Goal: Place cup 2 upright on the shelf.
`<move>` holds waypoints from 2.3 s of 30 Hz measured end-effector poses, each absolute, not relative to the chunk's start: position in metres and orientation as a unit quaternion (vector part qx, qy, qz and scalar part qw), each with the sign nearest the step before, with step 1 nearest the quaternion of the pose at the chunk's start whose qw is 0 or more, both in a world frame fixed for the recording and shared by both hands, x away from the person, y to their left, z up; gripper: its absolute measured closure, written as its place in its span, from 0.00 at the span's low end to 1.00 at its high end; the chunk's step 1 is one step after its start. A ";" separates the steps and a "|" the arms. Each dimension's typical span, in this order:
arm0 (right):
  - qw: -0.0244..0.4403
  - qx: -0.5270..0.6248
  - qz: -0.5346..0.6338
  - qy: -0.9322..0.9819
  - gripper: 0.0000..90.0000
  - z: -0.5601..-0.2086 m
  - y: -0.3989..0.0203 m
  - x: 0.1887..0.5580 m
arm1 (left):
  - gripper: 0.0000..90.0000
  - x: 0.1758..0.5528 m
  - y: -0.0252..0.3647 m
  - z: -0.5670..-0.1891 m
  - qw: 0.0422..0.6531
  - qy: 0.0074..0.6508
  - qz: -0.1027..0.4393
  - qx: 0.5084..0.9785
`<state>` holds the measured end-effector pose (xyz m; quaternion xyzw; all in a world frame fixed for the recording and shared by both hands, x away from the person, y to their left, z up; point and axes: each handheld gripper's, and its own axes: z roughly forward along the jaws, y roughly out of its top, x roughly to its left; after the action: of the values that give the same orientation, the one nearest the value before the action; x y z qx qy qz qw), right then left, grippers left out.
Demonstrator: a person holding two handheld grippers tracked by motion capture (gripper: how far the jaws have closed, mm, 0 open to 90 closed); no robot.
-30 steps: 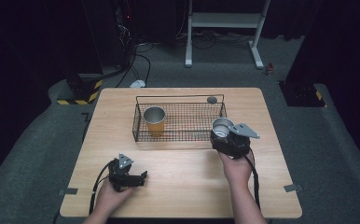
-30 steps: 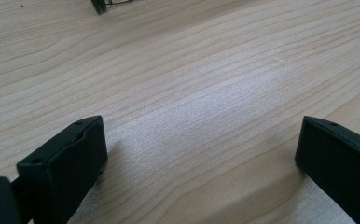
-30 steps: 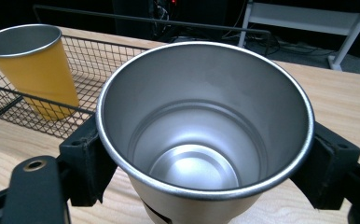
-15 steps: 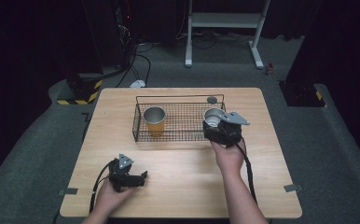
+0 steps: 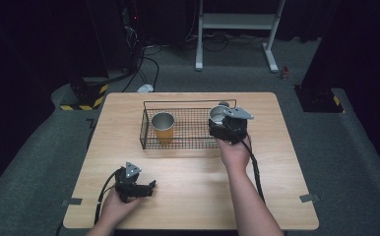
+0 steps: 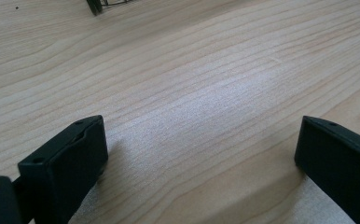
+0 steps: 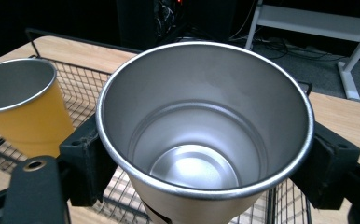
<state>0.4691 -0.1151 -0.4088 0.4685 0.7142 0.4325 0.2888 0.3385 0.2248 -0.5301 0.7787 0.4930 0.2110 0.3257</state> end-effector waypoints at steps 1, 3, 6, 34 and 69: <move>0.288 0.470 0.434 0.713 0.20 -0.410 -0.115 0.472 | 0.03 0.338 0.225 -0.530 0.325 0.492 0.211 0.779; 0.284 0.475 0.429 0.714 0.20 -0.412 -0.113 0.477 | 0.03 0.338 0.225 -0.530 0.325 0.493 0.212 0.779; 0.284 0.474 0.420 0.719 0.20 -0.416 -0.109 0.484 | 0.03 0.338 0.224 -0.530 0.325 0.495 0.211 0.778; 0.252 0.495 0.364 0.747 0.20 -0.453 -0.089 0.519 | 0.03 0.338 0.225 -0.530 0.323 0.495 0.212 0.778; 0.223 0.503 0.323 0.770 0.19 -0.470 -0.083 0.528 | 0.03 0.338 0.224 -0.530 0.323 0.496 0.213 0.778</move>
<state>0.5284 -0.0831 -0.4703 0.5032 0.7701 0.3227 0.2228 0.3376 0.2245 -0.5299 0.7777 0.4957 0.2126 0.3230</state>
